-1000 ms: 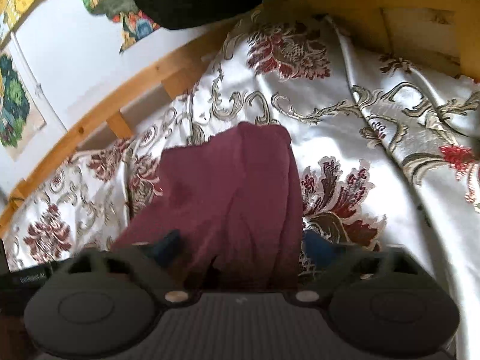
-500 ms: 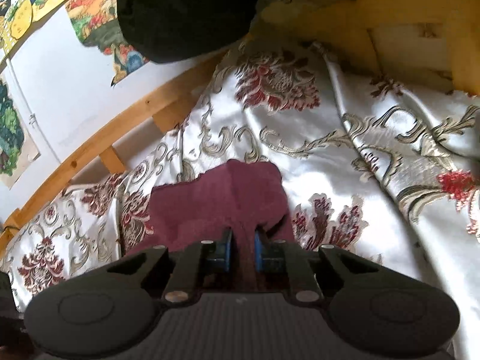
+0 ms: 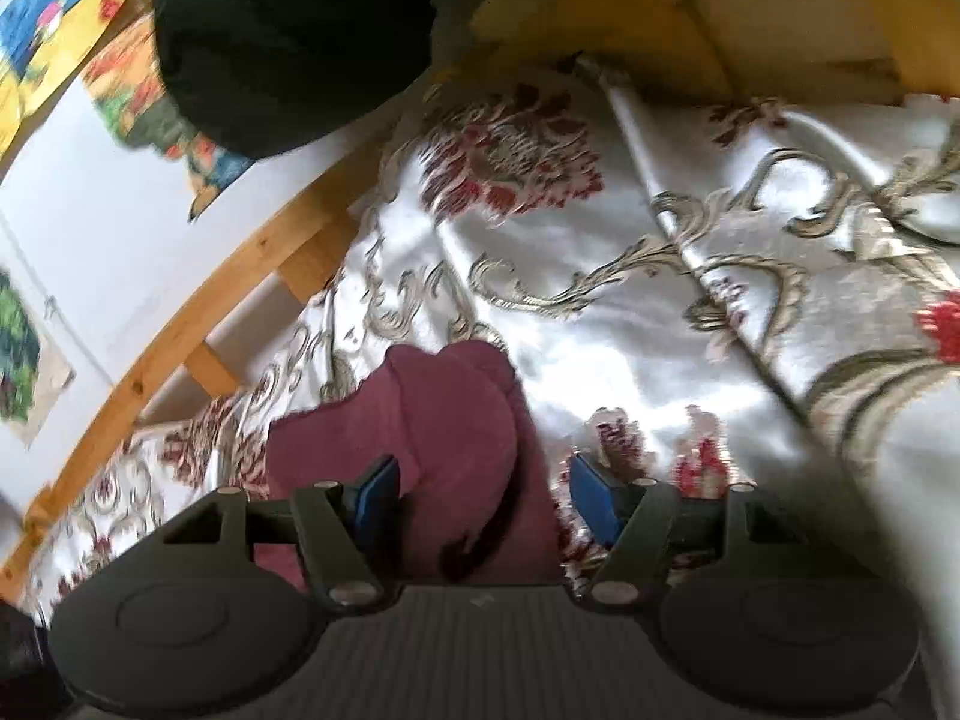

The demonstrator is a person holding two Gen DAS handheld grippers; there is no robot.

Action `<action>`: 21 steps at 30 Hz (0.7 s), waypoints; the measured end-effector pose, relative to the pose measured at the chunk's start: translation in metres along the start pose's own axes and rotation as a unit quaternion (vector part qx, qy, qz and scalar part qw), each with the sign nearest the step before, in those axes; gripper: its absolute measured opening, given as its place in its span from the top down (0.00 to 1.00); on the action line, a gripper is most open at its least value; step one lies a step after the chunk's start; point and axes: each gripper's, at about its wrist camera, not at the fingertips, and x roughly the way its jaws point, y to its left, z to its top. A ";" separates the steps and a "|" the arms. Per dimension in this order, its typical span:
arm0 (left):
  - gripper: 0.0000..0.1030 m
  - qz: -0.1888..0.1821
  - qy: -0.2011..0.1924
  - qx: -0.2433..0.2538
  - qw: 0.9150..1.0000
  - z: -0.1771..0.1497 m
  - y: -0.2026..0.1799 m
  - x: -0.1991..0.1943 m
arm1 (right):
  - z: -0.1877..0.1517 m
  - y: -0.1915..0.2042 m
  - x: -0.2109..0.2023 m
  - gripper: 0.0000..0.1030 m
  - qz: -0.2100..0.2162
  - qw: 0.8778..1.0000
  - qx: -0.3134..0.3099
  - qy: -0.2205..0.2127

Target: Fold small clothes

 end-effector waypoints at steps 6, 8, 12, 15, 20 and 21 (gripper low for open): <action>0.03 0.000 0.026 -0.004 1.000 -0.001 0.002 0.011 | 0.000 0.005 0.017 0.61 0.000 1.000 -0.027 0.013; 0.11 -0.006 0.032 0.021 0.999 -0.002 -0.003 0.012 | -0.001 0.003 0.018 0.63 0.002 1.000 -0.022 0.016; 0.15 -0.024 0.053 0.013 0.998 -0.002 -0.002 0.022 | -0.002 0.003 0.019 0.63 0.000 1.000 -0.025 0.017; 0.12 -0.026 0.058 -0.006 0.998 -0.004 0.002 0.030 | -0.003 0.003 0.019 0.63 -0.001 1.000 -0.026 0.016; 0.14 -0.011 0.053 0.022 0.998 -0.006 -0.010 0.035 | -0.002 0.003 0.020 0.61 -0.002 1.000 -0.025 0.017; 0.17 -0.011 0.049 0.021 0.999 -0.007 -0.012 0.035 | -0.002 0.003 0.020 0.60 -0.003 1.000 -0.024 0.016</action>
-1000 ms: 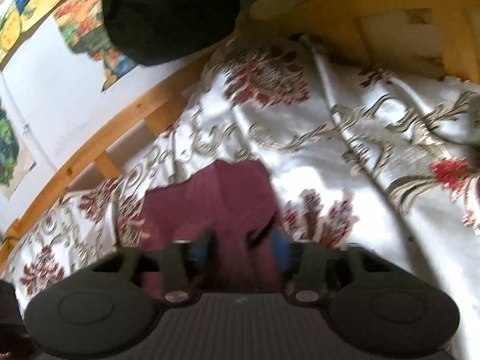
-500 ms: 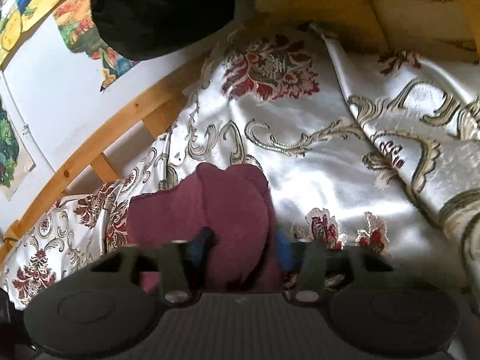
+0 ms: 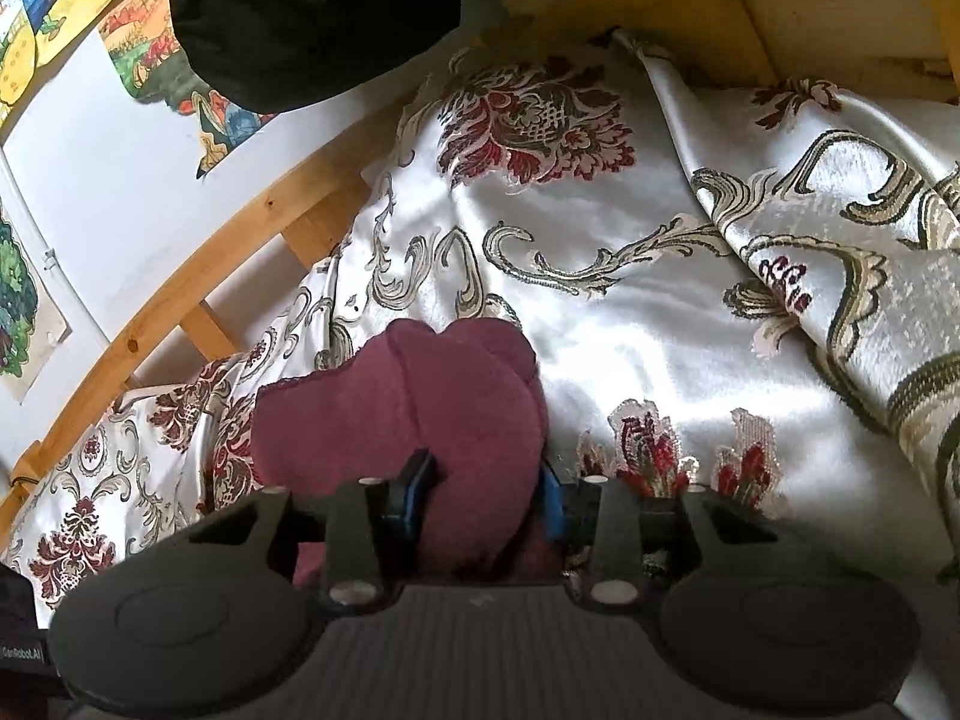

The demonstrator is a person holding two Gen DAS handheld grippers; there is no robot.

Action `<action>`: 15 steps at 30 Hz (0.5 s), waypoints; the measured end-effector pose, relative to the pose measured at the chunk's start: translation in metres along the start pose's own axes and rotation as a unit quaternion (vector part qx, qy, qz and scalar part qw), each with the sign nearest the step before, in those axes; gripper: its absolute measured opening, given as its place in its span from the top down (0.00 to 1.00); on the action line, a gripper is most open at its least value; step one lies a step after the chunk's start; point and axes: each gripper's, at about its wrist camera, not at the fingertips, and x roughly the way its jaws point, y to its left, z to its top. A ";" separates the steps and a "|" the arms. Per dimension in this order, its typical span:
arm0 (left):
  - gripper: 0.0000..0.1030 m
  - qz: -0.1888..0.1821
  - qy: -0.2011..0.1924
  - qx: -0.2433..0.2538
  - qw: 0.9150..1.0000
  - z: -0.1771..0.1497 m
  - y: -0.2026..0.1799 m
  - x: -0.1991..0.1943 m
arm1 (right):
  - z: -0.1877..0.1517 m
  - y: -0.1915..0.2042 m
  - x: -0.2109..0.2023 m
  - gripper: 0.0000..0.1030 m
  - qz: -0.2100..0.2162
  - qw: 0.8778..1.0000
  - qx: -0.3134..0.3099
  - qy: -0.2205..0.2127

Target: Fold small clothes

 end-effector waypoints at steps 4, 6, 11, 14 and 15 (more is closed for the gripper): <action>0.28 0.018 -0.013 0.008 1.000 0.000 -0.010 -0.003 | 0.001 0.005 -0.001 0.66 -0.005 1.000 -0.005 -0.001; 0.34 0.035 -0.018 0.029 0.999 0.000 -0.020 -0.005 | 0.002 0.009 -0.005 0.74 -0.002 1.000 -0.008 -0.006; 0.44 0.056 -0.031 0.088 0.994 0.002 -0.041 -0.019 | 0.003 0.035 -0.023 0.79 0.013 0.997 -0.058 -0.051; 0.46 0.059 -0.045 0.107 0.991 0.003 -0.051 -0.029 | 0.003 0.058 -0.033 0.80 0.025 0.991 -0.103 -0.078; 0.47 0.058 -0.051 0.113 0.991 0.003 -0.052 -0.034 | 0.003 0.066 -0.037 0.80 0.030 0.988 -0.120 -0.089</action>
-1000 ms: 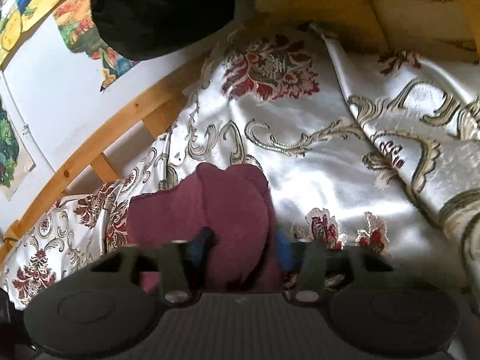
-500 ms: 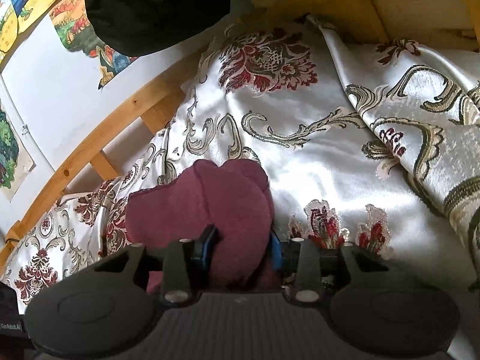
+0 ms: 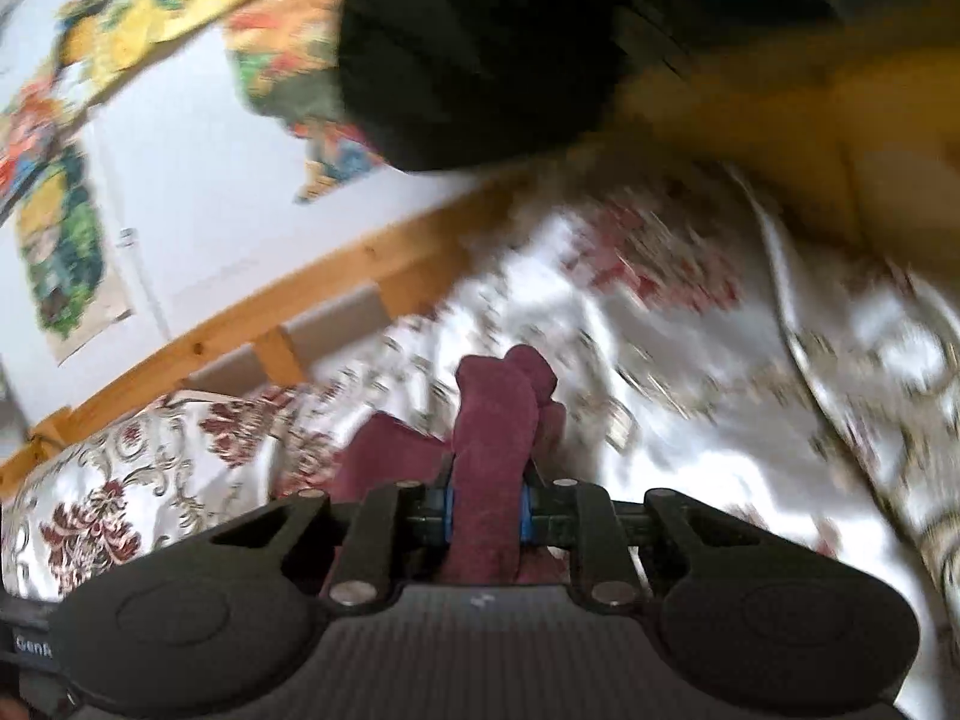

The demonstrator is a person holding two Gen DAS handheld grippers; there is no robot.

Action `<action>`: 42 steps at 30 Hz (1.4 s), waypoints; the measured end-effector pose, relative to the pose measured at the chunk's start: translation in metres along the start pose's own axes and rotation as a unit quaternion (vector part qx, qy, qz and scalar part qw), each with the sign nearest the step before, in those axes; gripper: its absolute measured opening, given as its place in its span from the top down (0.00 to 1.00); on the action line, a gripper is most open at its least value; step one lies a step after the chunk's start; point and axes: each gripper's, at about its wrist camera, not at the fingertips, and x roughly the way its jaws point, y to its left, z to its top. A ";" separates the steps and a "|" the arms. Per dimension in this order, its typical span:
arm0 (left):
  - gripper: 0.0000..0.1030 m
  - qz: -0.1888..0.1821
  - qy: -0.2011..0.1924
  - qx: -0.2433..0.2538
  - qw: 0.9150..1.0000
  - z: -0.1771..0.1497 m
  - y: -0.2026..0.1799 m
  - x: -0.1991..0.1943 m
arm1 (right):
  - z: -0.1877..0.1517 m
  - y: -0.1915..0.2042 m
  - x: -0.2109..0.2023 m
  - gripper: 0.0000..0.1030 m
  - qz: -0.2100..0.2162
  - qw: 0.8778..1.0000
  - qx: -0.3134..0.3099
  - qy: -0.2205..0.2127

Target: Fold small clothes

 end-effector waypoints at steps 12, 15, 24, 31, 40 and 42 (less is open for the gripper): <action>0.47 0.073 -0.107 0.066 0.989 0.021 0.010 -0.020 | 0.024 0.043 0.039 0.80 0.064 0.993 -0.068 -0.068; 0.46 0.074 -0.104 0.062 0.990 0.020 0.020 -0.010 | 0.021 0.035 0.053 0.80 0.081 0.994 -0.057 -0.049; 0.40 0.060 -0.089 -0.061 0.992 0.000 0.056 0.026 | 0.009 -0.013 0.072 0.80 0.046 0.999 -0.004 0.006; 0.34 0.067 -0.091 -0.074 0.991 0.000 0.058 0.039 | 0.002 -0.029 0.081 0.78 0.011 0.999 0.015 0.026; 0.15 0.067 -0.066 -0.103 0.990 0.002 0.060 0.039 | 0.002 -0.035 0.077 0.54 -0.028 0.999 0.022 0.024; 0.12 0.066 -0.063 -0.106 0.990 0.002 0.058 0.038 | 0.004 -0.034 0.074 0.46 -0.030 0.999 0.020 0.021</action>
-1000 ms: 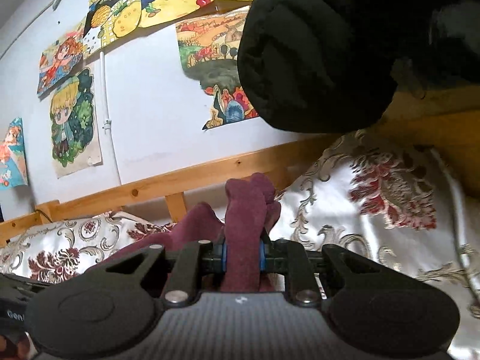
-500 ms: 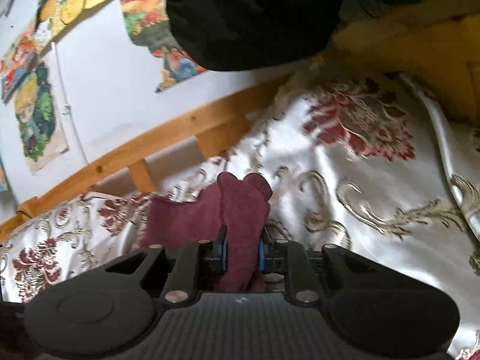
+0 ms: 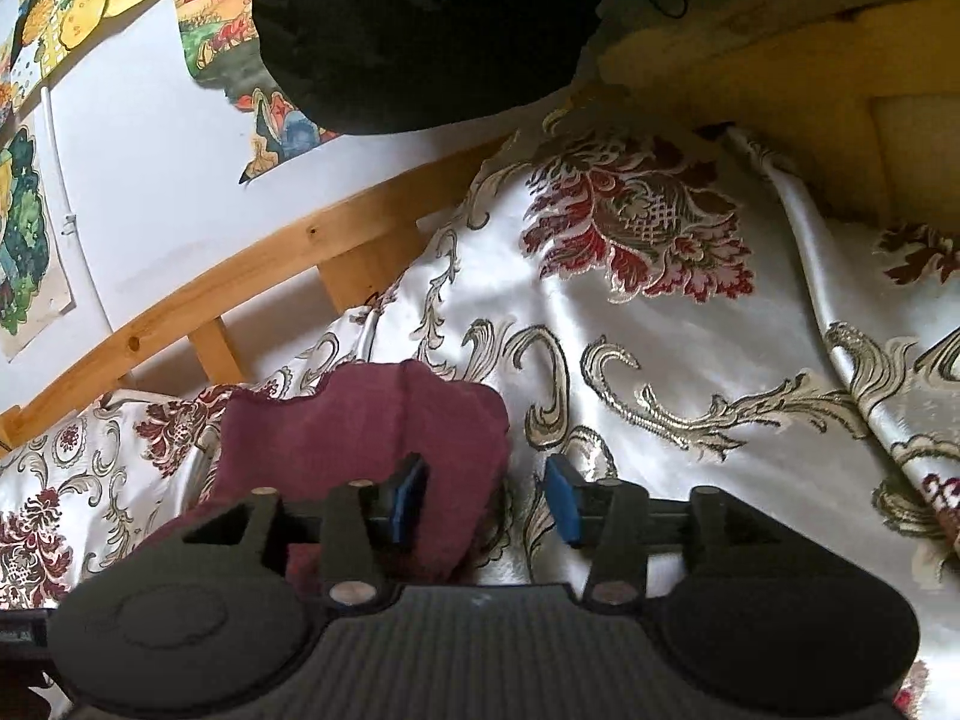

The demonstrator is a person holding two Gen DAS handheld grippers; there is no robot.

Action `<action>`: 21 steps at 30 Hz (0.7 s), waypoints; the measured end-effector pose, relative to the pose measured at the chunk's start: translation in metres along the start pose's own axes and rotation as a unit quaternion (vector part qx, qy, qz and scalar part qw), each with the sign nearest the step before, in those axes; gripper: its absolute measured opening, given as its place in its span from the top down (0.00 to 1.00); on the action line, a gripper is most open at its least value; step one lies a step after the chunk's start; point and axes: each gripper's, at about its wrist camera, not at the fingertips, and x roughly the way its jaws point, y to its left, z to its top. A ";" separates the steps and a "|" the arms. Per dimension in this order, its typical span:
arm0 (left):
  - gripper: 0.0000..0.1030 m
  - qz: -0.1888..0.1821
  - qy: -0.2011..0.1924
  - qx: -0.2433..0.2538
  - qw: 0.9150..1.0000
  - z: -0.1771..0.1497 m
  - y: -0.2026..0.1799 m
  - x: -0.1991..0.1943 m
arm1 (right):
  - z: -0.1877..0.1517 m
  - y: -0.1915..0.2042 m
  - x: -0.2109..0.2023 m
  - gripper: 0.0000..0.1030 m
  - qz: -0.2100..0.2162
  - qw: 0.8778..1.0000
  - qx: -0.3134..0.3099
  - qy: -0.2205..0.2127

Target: Fold small clothes

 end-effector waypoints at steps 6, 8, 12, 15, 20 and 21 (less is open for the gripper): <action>0.01 -0.007 -0.001 0.013 1.000 0.004 -0.007 -0.014 | 0.004 0.011 -0.014 0.09 -0.007 1.000 -0.025 -0.010; 0.01 -0.004 -0.004 0.020 1.000 0.007 -0.009 -0.021 | 0.004 0.015 -0.024 0.04 -0.011 0.999 -0.033 -0.016; 0.01 -0.001 -0.021 0.034 0.999 0.010 -0.007 -0.038 | 0.002 0.024 -0.042 0.01 -0.014 0.999 -0.052 -0.006; 0.01 0.012 -0.026 0.041 0.999 0.010 -0.004 -0.048 | -0.004 0.031 -0.056 0.01 -0.004 0.998 -0.059 0.014; 0.01 0.030 -0.019 0.028 0.999 0.012 0.002 -0.060 | -0.019 0.054 -0.084 0.01 0.034 0.994 -0.094 0.052; 0.01 0.029 -0.016 0.026 0.999 0.011 0.004 -0.063 | -0.021 0.063 -0.087 0.01 0.035 0.992 -0.110 0.057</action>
